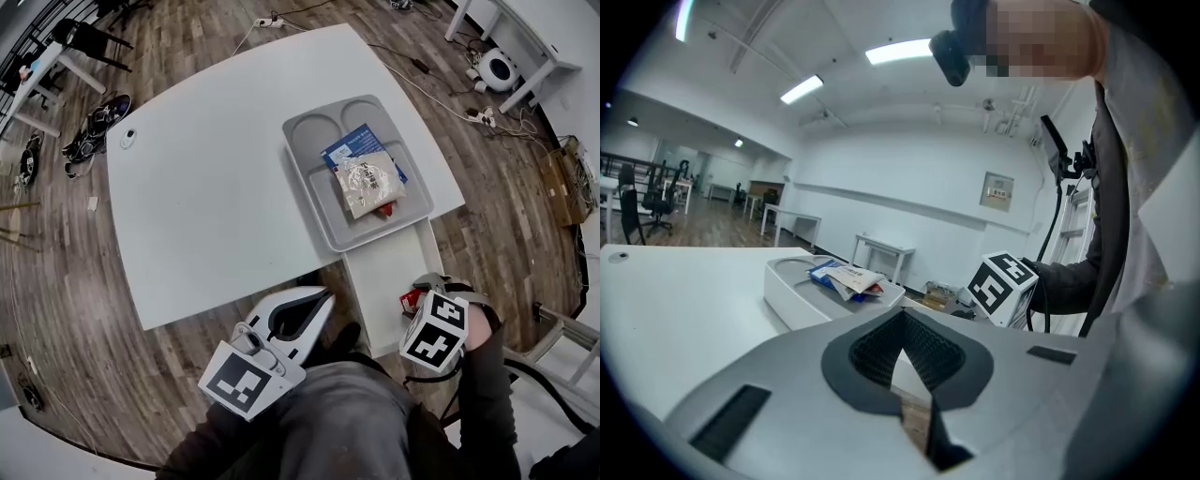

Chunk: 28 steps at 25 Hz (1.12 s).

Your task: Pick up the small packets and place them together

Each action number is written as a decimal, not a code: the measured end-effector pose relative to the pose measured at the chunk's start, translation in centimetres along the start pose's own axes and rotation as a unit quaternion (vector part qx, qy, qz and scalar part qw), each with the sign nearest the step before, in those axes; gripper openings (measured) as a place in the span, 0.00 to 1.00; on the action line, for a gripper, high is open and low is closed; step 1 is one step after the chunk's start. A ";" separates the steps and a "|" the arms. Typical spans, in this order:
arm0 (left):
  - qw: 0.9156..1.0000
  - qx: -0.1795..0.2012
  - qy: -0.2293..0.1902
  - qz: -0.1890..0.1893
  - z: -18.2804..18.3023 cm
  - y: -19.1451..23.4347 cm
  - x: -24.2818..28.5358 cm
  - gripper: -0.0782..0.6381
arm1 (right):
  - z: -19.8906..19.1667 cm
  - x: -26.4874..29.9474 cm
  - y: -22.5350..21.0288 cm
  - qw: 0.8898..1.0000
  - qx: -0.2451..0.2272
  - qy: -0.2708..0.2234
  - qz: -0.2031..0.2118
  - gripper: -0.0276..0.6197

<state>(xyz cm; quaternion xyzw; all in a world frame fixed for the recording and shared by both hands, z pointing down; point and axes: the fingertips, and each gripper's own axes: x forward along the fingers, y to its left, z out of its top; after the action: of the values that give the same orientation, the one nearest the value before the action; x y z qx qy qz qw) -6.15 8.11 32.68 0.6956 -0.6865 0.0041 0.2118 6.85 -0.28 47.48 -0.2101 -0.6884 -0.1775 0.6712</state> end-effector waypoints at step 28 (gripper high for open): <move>1.000 -0.015 0.010 -0.009 -0.2 2.2 0.5 0.10 | -0.3 0.1 -0.3 0.998 -0.061 0.026 -0.001 0.44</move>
<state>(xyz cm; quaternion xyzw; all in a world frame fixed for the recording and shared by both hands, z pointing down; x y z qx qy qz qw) -8.20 7.73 33.62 0.6981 -0.6783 -0.0013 0.2293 6.95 -0.70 47.59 -0.2449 -0.6591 -0.2254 0.6743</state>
